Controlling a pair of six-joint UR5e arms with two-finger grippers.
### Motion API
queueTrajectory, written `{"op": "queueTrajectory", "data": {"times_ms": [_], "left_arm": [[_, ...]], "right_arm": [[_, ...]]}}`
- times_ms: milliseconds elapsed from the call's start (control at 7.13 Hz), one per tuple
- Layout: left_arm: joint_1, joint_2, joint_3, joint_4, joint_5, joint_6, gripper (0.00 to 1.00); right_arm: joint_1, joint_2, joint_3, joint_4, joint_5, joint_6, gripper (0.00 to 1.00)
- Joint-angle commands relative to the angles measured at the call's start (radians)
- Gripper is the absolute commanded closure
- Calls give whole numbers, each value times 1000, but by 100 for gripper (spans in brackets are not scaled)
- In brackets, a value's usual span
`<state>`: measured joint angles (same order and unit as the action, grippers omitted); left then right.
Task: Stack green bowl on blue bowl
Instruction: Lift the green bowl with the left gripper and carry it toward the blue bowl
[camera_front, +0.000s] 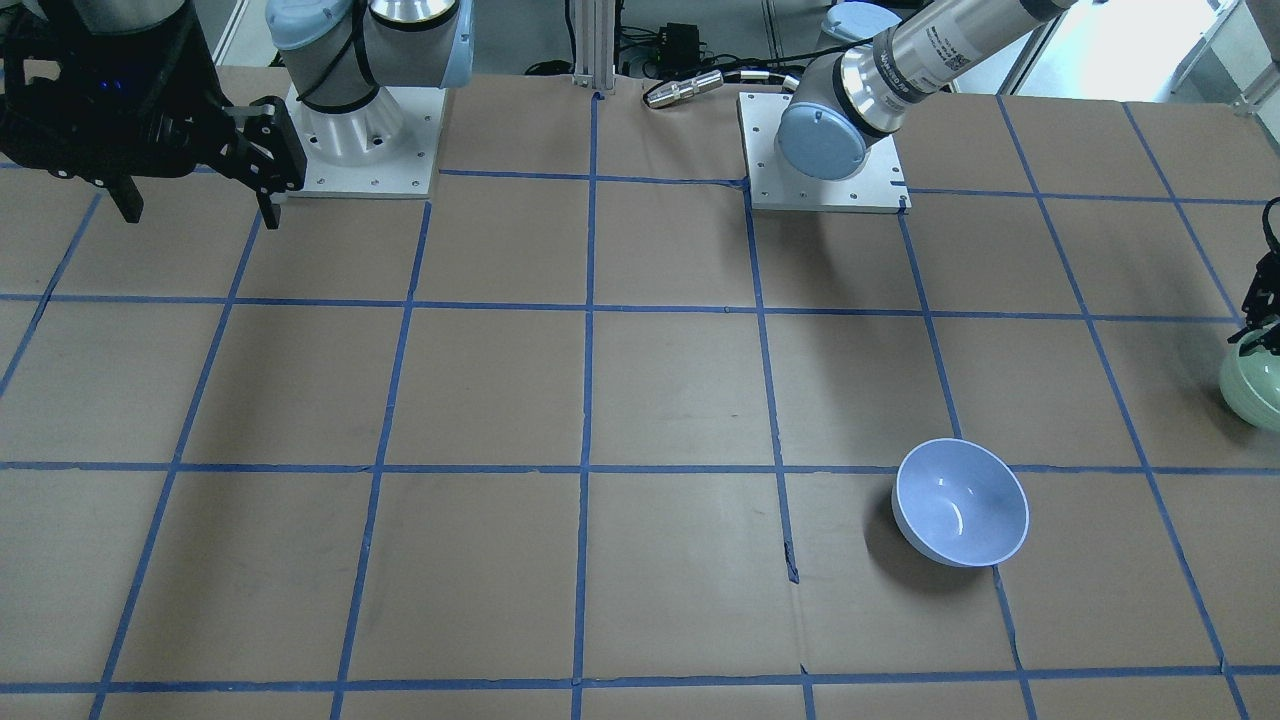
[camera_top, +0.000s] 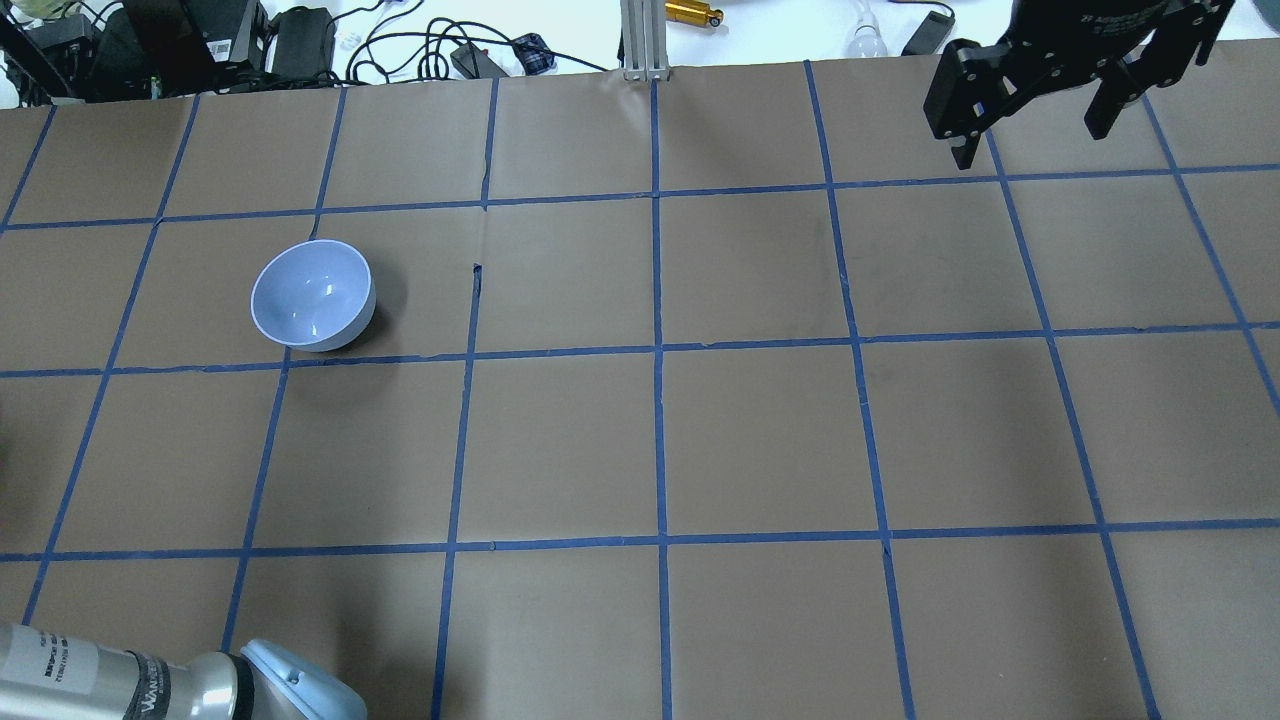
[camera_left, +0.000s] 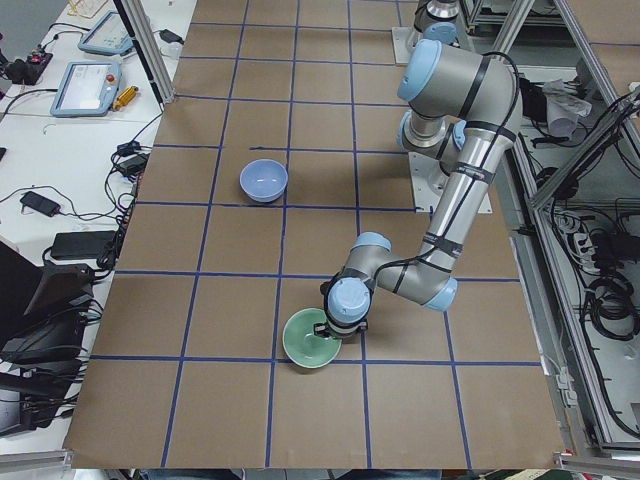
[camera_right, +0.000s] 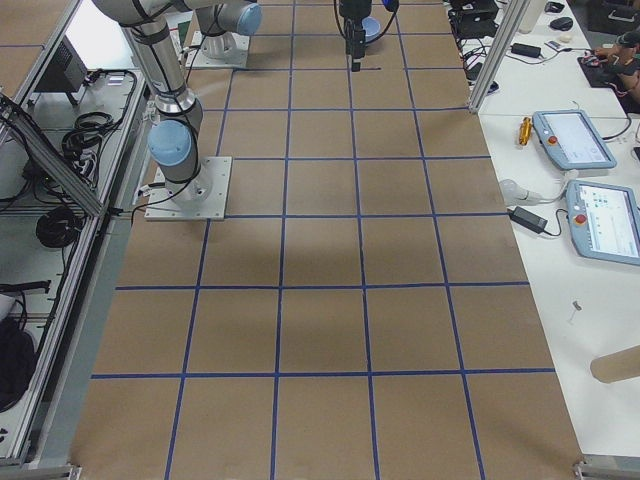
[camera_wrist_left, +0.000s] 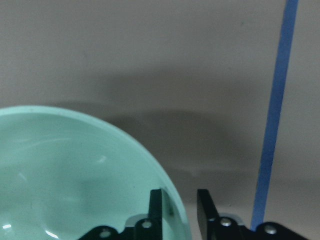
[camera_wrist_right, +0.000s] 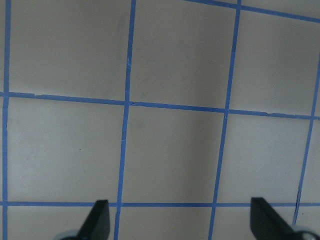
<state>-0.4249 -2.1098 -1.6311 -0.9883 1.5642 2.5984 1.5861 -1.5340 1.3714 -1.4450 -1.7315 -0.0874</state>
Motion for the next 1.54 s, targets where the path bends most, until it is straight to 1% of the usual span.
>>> {"op": "queueTrajectory", "data": {"times_ms": [0, 701, 1121, 1262, 1402], "left_arm": [[0, 7, -7, 0, -1, 0, 100], [-2, 26, 5, 4, -1, 2, 100], [-18, 97, 7, -4, -15, 0, 100], [-41, 135, 7, -13, -21, -1, 100], [-88, 173, 8, -16, -53, -1, 100]], "right_arm": [[0, 0, 0, 0, 1, 0, 0], [0, 0, 0, 0, 0, 0, 0], [0, 0, 0, 0, 0, 0, 0], [0, 0, 0, 0, 1, 0, 0], [0, 0, 0, 0, 1, 0, 0]]}}
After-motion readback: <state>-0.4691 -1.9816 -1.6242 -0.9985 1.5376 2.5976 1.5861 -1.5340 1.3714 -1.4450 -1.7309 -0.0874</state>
